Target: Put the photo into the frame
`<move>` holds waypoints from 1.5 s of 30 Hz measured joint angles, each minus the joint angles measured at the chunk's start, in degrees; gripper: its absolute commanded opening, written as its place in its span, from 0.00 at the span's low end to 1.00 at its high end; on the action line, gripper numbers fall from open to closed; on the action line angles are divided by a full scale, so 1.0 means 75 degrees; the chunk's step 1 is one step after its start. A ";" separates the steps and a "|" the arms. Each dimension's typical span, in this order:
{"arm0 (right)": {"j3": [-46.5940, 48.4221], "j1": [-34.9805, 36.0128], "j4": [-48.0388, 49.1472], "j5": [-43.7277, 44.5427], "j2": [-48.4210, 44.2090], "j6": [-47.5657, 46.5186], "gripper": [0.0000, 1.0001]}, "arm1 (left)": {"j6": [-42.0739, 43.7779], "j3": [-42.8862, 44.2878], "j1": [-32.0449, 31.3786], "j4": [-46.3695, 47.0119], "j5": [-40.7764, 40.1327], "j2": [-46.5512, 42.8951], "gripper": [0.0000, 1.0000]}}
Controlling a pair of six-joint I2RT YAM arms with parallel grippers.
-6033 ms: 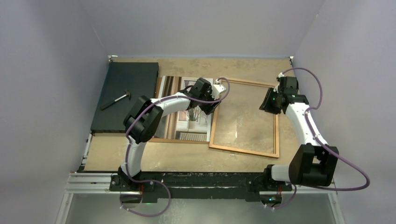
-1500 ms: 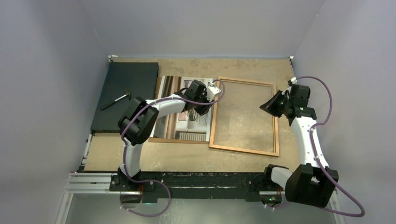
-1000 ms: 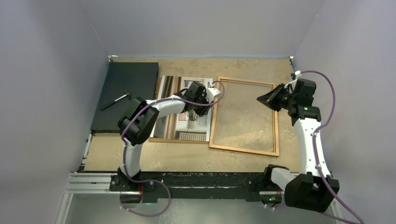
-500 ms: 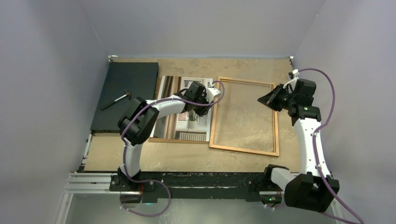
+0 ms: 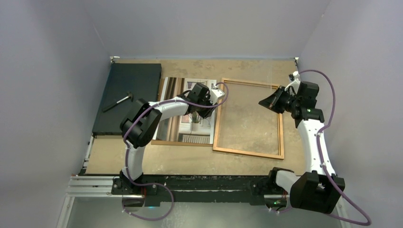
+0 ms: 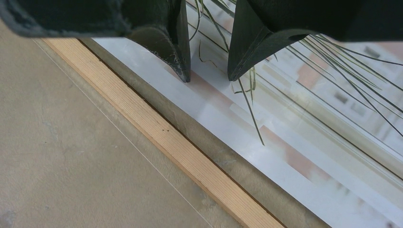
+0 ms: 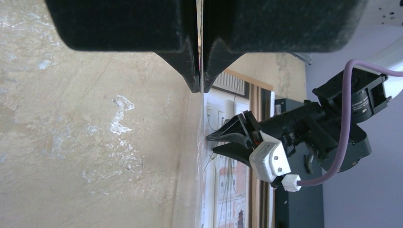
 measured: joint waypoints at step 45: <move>-0.0306 0.0017 -0.0003 -0.0764 -0.0128 0.0286 0.00 | 0.0003 0.0009 0.0000 0.0000 -0.0050 0.0000 0.32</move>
